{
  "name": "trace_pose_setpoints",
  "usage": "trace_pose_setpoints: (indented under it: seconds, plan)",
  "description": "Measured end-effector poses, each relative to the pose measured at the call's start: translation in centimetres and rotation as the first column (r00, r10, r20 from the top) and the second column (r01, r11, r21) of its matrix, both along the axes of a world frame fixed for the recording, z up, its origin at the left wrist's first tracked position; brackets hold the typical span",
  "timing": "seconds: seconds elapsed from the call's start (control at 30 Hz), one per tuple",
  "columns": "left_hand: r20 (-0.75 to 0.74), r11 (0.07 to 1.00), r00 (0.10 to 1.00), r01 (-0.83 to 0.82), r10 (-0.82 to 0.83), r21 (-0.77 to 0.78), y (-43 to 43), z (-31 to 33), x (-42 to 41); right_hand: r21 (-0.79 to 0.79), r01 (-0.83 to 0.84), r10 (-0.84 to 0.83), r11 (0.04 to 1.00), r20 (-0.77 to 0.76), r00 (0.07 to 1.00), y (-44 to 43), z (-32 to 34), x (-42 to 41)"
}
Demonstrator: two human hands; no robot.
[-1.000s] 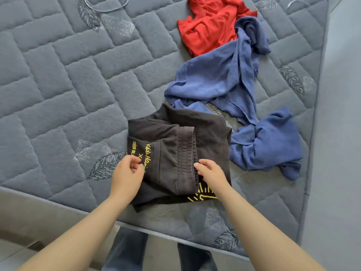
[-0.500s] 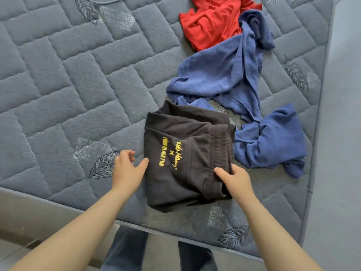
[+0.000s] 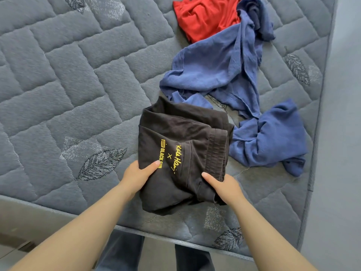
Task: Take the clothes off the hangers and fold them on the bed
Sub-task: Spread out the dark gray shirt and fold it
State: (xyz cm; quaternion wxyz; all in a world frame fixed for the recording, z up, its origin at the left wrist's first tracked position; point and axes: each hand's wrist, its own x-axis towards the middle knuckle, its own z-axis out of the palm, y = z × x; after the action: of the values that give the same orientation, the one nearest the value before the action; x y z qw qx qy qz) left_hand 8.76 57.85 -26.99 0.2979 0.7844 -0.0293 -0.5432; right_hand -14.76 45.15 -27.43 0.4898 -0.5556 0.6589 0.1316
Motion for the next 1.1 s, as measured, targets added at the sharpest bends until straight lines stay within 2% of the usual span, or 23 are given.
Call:
trace_pose_setpoints:
  seconds: [0.1,0.2,0.3,0.37,0.5,0.6,0.83,0.97,1.1]
  plan:
    - [-0.011,0.997,0.997,-0.078,0.078,0.002,-0.3,0.2,-0.8,-0.019,-0.018,0.019,1.000,0.027,0.999,-1.4,0.5,0.2]
    - [-0.022,0.998,0.998,-0.065,0.065,-0.010,-0.3,0.5,-0.8,-0.089,0.159,-0.145,0.983,0.149,0.978,-2.1,0.7,1.0]
    - [-0.082,0.994,0.995,-0.066,0.059,-0.085,0.3,1.0,-0.9,0.029,0.236,-0.237,0.971,0.195,0.952,-2.0,0.7,1.8]
    - [-0.003,0.989,0.999,-0.050,0.050,-0.141,0.3,1.7,-0.8,0.056,0.270,-0.275,0.961,0.210,0.938,-1.8,1.1,2.1]
    - [0.104,0.974,0.995,0.011,0.013,-0.227,-0.2,4.7,0.1,-0.017,0.307,-0.296,0.951,0.227,0.928,-1.7,3.7,2.3]
    - [0.126,0.962,0.992,0.058,-0.024,-0.267,-0.3,8.1,0.8,-0.085,0.233,-0.197,0.969,0.304,0.932,-2.2,7.2,2.4]
    - [0.252,0.915,0.965,0.031,0.078,-0.401,-0.3,21.7,3.1,-0.299,0.072,0.083,0.951,0.475,0.876,-4.7,20.8,6.2]
    - [0.360,0.879,0.913,0.004,0.192,-0.477,0.7,30.7,4.4,-0.435,0.006,0.253,0.900,0.535,0.806,-5.6,29.5,9.5]
    - [0.440,0.827,0.831,-0.042,0.341,-0.561,3.0,39.7,5.2,-0.563,-0.047,0.436,0.825,0.582,0.687,-5.6,38.5,13.4]
